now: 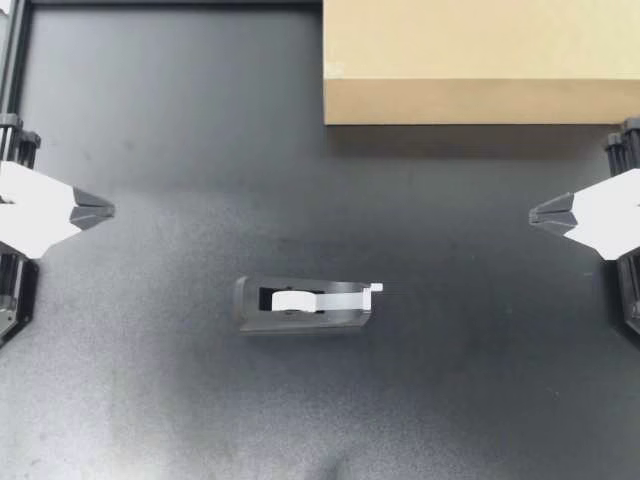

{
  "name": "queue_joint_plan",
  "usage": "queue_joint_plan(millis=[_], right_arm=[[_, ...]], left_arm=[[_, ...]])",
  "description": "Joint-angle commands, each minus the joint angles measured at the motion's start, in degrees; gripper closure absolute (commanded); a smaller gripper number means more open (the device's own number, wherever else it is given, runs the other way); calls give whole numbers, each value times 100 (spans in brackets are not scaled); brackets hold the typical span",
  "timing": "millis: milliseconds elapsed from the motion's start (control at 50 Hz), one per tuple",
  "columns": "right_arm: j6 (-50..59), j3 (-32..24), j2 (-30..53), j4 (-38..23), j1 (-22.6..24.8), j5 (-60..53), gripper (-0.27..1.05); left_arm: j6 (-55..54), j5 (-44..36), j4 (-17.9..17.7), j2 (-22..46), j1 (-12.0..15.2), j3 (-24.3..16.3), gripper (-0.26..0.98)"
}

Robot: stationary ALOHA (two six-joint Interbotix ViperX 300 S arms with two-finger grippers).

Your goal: Cut a small piece of tape from the tape dispenser then place it on the cardboard box's edge.

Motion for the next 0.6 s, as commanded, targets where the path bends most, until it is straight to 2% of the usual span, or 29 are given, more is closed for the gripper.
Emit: queue_joint_plan(millis=[0, 140, 260, 400, 580], right_arm=[[-9, -97, 26, -9, 18, -79, 88], [-18, -176, 176, -9, 9, -246, 90], [-35, -457, 527, -9, 9, -396, 90], [44, -976, 1318, 53, -123, -229, 90], [308, -1714, 2435, 237, -211, 580, 90]], left_arm=[[9, -132, -9, 53, 26, -114, 82], [18, -396, -9, 53, 26, -26, 85], [18, -466, -9, 70, 26, 132, 85], [18, -659, -9, 114, 26, 255, 85], [26, -765, -9, 220, 26, 290, 85]])
